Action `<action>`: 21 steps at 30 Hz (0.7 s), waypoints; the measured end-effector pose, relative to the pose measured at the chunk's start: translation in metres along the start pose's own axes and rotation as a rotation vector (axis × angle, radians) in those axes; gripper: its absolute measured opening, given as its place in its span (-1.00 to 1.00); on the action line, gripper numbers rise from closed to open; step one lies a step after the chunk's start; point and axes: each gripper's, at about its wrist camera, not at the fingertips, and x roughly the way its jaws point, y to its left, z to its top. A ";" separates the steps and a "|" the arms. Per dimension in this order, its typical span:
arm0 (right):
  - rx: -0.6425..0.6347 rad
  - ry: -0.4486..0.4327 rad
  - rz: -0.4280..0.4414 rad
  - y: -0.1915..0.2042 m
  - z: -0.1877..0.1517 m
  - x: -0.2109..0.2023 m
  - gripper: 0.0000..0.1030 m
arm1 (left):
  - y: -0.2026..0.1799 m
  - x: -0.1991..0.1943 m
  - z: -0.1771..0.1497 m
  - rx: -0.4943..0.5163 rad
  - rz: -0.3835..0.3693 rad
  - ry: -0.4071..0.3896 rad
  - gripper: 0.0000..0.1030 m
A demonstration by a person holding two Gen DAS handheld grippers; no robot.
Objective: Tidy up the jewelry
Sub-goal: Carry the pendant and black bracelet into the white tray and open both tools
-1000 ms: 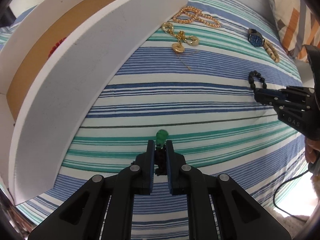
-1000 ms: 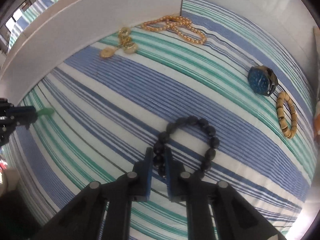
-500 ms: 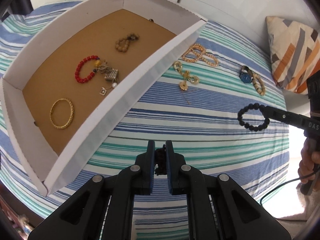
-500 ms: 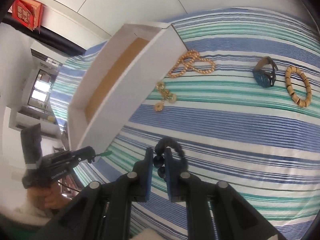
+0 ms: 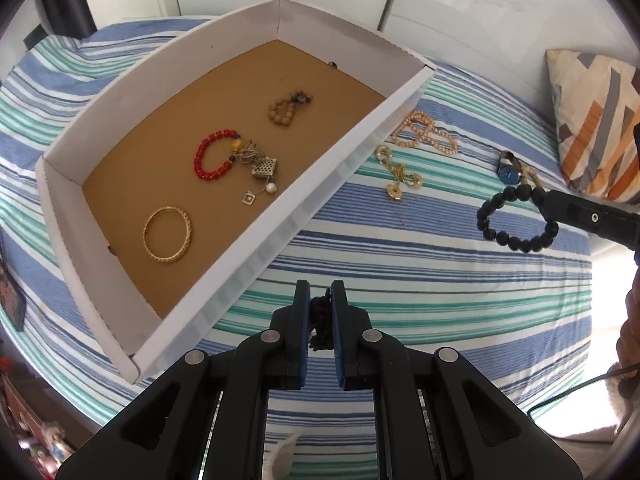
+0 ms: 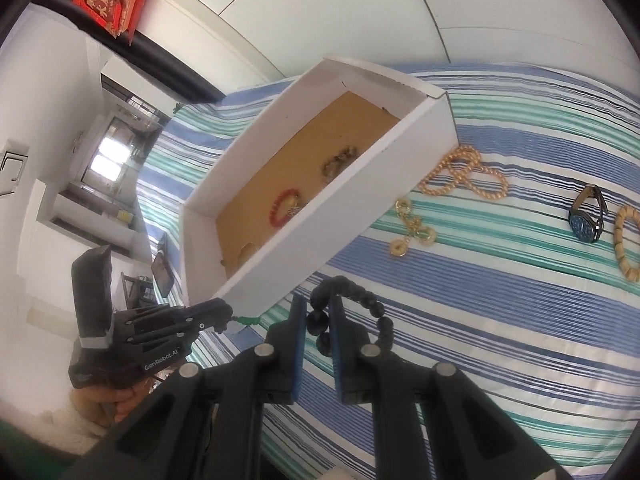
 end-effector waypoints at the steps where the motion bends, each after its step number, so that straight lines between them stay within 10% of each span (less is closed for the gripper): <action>1: -0.005 0.000 0.001 0.002 0.001 0.000 -0.78 | 0.001 0.000 0.000 0.000 0.007 -0.001 -0.84; 21: -0.162 -0.033 0.056 0.069 0.068 0.022 -0.78 | 0.062 -0.040 0.055 -0.123 0.068 -0.115 -0.84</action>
